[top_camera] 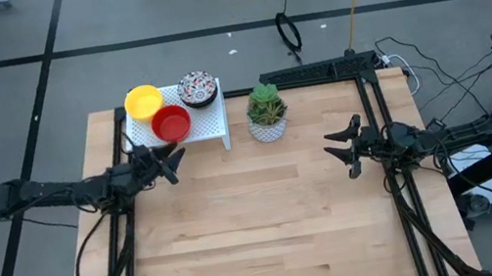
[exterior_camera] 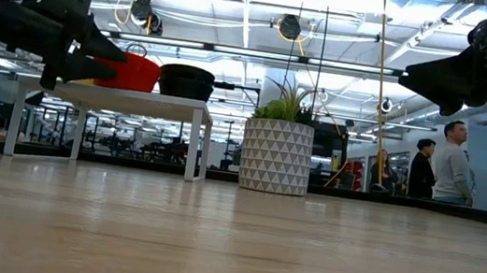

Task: Pick & Place Mini bowls
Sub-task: Return to Home Position

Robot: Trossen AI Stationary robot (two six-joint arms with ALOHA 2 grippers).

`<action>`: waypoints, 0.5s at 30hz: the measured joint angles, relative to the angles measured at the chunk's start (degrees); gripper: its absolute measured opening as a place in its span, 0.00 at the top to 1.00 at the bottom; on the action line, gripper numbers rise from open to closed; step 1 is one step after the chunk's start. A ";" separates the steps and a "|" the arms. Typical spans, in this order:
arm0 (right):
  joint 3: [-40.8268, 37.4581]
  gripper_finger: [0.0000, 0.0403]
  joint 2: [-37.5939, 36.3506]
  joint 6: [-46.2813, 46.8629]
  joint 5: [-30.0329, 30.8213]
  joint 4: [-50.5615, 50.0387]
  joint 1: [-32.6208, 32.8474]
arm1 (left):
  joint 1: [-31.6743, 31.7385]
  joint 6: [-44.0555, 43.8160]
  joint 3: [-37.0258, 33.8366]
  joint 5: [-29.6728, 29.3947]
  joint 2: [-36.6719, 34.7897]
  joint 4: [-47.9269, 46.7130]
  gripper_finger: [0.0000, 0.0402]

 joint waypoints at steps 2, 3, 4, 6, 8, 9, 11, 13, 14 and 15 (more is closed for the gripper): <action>0.00 0.60 0.02 0.00 -0.01 0.00 0.00 | 2.40 1.06 0.00 0.70 -0.70 0.00 0.47; 0.00 0.60 0.02 0.00 -0.01 0.00 0.00 | 3.69 1.59 0.00 0.70 -1.21 -0.02 0.47; 0.00 0.60 0.00 0.00 -0.01 0.00 0.00 | 4.74 2.19 0.00 0.81 -1.61 0.00 0.47; 0.00 0.60 0.02 0.00 -0.03 0.00 0.00 | 6.22 3.46 0.00 0.90 -2.00 -0.02 0.47; 0.00 0.60 0.00 0.00 -0.03 -0.01 0.00 | 7.19 4.23 0.03 0.58 -2.02 0.01 0.47; 0.00 0.60 0.00 0.00 -0.03 -0.02 0.00 | 7.47 4.74 0.04 0.52 -1.99 -0.07 0.47; 0.00 0.60 0.02 0.00 -0.03 -0.02 0.00 | 7.65 4.81 0.04 0.48 -1.87 -0.06 0.47; 0.00 0.60 0.01 0.00 -0.04 -0.02 0.00 | 7.62 3.81 0.07 0.67 -1.83 -0.10 0.47; 0.00 0.60 0.00 0.00 -0.05 -0.02 0.02 | 7.43 2.60 0.07 1.88 -1.84 -0.11 0.47; 0.00 0.60 0.00 0.00 -0.05 -0.02 0.00 | 7.24 1.21 0.07 3.84 -1.84 -0.08 0.47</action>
